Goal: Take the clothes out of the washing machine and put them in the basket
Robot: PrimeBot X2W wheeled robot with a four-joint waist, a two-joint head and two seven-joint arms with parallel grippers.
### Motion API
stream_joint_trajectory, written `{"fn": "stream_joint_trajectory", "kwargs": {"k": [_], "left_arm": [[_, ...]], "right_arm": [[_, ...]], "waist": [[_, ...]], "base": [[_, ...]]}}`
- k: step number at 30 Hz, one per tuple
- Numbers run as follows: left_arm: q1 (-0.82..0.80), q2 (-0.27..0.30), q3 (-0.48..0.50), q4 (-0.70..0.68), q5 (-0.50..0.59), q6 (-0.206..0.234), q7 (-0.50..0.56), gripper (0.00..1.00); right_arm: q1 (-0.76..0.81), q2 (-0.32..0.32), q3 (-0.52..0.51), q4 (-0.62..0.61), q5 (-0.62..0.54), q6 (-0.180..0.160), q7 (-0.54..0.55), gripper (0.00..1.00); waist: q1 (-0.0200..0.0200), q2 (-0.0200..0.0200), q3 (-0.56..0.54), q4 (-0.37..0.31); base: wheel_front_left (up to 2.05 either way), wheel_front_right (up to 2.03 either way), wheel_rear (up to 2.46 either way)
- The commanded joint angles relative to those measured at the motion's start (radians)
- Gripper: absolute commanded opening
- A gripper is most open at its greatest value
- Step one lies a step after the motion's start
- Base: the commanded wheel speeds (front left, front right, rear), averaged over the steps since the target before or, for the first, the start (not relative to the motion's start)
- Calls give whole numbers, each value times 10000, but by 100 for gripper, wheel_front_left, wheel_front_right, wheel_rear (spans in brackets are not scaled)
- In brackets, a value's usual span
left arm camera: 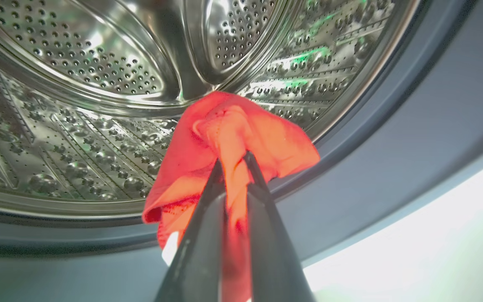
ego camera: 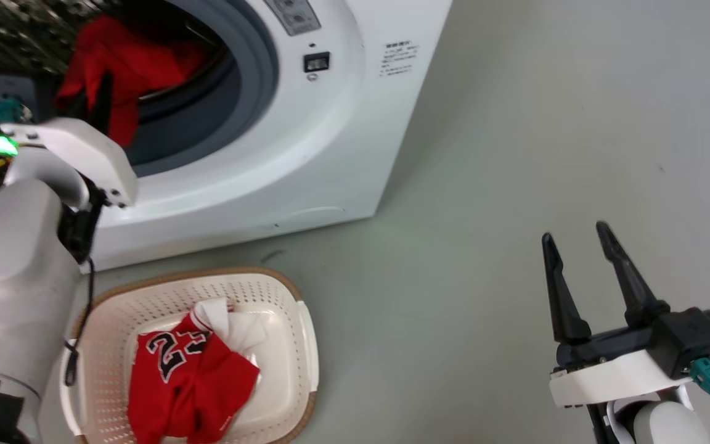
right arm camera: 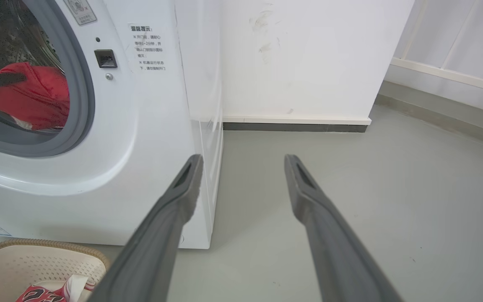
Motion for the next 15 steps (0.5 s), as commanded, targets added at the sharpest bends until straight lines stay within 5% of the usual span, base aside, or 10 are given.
{"fn": "stream_joint_trajectory", "kwargs": {"k": [1,15], "left_arm": [[256,-167,48,-31,5,99,-314,0],[2745,-614,1437,-3612,881,663,-618,0]], "right_arm": [[152,1,-10,53,-111,-10,-24,100],[720,1,-280,326,-433,-11,-24,100]], "waist": [[2,-1,-666,523],[2,-1,-2116,1384]], "base": [[0,0,0],[0,0,0]]}}
